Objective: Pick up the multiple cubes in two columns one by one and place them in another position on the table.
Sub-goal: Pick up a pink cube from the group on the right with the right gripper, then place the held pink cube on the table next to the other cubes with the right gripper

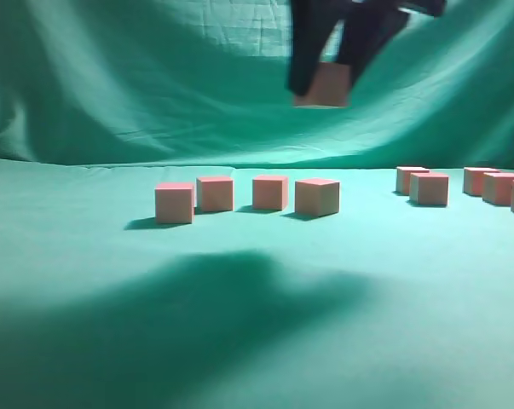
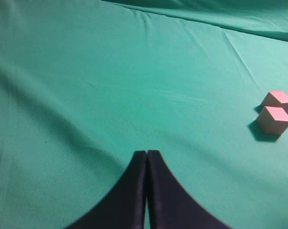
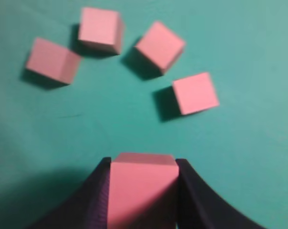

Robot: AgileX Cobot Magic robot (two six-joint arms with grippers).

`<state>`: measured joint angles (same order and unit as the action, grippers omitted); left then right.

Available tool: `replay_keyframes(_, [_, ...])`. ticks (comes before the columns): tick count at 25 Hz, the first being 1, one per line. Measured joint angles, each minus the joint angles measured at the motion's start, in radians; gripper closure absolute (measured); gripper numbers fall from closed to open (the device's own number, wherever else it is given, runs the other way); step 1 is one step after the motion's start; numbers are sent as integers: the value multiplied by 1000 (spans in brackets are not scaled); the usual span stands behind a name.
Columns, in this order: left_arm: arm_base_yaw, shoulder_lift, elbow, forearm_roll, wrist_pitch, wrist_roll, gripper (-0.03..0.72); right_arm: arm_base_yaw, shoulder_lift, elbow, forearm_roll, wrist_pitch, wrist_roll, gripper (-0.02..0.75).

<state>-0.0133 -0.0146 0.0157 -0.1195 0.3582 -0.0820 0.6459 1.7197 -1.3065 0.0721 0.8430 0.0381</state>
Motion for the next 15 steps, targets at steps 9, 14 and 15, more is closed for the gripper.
replay_keyframes(9, [0,0,0,0,0,0,688,198,167,-136,4,-13,-49,461])
replay_keyframes(14, [0,0,0,0,0,0,688,201,283,-236,0,26,-51,461])
replay_keyframes(15, [0,0,0,0,0,0,688,201,299,-249,0,32,-51,461])
